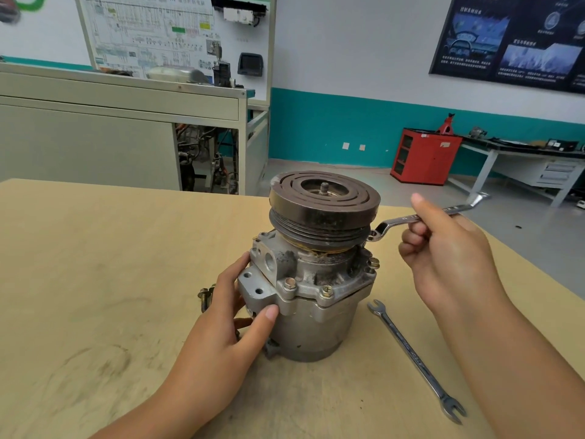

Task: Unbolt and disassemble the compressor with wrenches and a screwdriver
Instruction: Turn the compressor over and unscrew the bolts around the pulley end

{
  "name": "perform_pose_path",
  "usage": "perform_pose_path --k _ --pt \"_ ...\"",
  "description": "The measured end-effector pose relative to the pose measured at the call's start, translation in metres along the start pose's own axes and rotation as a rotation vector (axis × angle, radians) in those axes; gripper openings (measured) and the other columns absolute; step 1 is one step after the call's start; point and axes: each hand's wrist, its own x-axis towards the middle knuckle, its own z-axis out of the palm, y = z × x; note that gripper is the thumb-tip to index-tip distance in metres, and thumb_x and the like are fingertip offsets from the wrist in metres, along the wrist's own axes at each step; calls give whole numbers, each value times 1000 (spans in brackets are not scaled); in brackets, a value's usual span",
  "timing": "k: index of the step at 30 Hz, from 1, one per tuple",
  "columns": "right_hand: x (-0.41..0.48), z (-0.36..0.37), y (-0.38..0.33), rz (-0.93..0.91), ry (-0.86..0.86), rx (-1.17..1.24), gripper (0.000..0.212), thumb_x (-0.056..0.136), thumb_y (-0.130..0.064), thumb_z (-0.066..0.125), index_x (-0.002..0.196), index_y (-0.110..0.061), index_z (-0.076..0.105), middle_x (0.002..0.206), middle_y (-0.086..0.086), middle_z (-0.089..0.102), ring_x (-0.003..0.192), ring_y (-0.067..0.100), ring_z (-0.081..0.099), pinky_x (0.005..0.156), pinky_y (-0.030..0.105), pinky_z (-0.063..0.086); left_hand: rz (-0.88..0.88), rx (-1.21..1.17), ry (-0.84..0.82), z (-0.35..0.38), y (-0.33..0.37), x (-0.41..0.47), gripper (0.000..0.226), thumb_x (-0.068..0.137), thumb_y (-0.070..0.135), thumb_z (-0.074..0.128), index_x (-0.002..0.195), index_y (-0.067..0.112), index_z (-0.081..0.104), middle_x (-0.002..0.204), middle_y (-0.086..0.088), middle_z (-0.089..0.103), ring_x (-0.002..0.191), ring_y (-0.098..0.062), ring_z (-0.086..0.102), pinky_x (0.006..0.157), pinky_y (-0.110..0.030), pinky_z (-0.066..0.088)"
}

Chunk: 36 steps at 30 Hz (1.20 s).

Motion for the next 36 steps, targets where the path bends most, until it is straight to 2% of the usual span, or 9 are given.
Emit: perform_pose_path --k 6,8,10,14,18,24,29,34,36 --pt "-30 -27 0 -137 -61 -197 25 88 -17 64 64 -15 54 50 -4 52 47 8 49 50 21 45 -7 9 4 1 0 0 72 69 61 51 135 55 24 117 37 56 107 5 59 76 -7 46" --pt "-38 -30 1 -157 -84 -172 16 85 -28 64 74 -16 65 55 -4 58 52 7 56 52 20 50 -15 11 9 1 0 0 73 67 63 51 135 57 24 117 35 58 104 4 61 76 -8 46" --pt "-43 -33 0 -146 -132 -150 22 76 -34 63 80 -13 70 61 -1 64 57 8 61 55 18 52 -14 11 12 1 0 0 74 66 63 51 135 56 24 116 33 59 103 4 62 76 -8 46" --pt "-55 -39 -4 -223 -178 -300 13 66 -27 69 72 -17 74 65 6 69 59 14 64 55 17 51 -13 14 7 0 0 0 74 67 62 51 136 53 25 118 29 60 106 5 60 77 -8 46" --pt "-66 -41 1 -416 -155 -534 11 81 -18 69 78 -28 72 67 1 71 58 12 67 53 16 50 -17 9 4 0 0 0 75 66 63 50 136 54 24 117 33 59 109 6 58 76 -6 44" --pt "-62 -31 11 -429 -67 -375 21 89 -15 62 75 -29 70 68 1 71 59 17 68 54 19 53 -17 8 1 -1 1 0 75 66 62 50 135 54 24 117 38 56 111 6 57 75 -3 43" --pt "-74 -28 14 -658 -95 -586 16 80 -38 60 72 -25 64 71 -11 70 62 3 67 54 9 48 -15 14 4 -1 0 0 75 66 64 50 135 55 24 118 35 57 108 6 59 76 -4 44" --pt "-78 -32 15 -1035 -262 -1011 26 90 -27 57 72 -9 64 58 -1 57 53 13 53 50 18 40 -9 11 2 0 1 0 74 66 63 49 135 53 25 117 40 54 110 7 57 74 -3 43" --pt "-78 -32 14 -989 -270 -991 26 88 -27 56 69 -11 63 56 -2 54 52 14 50 49 18 38 -11 10 2 0 1 0 73 66 63 49 134 55 24 118 38 55 109 6 57 75 -4 44"
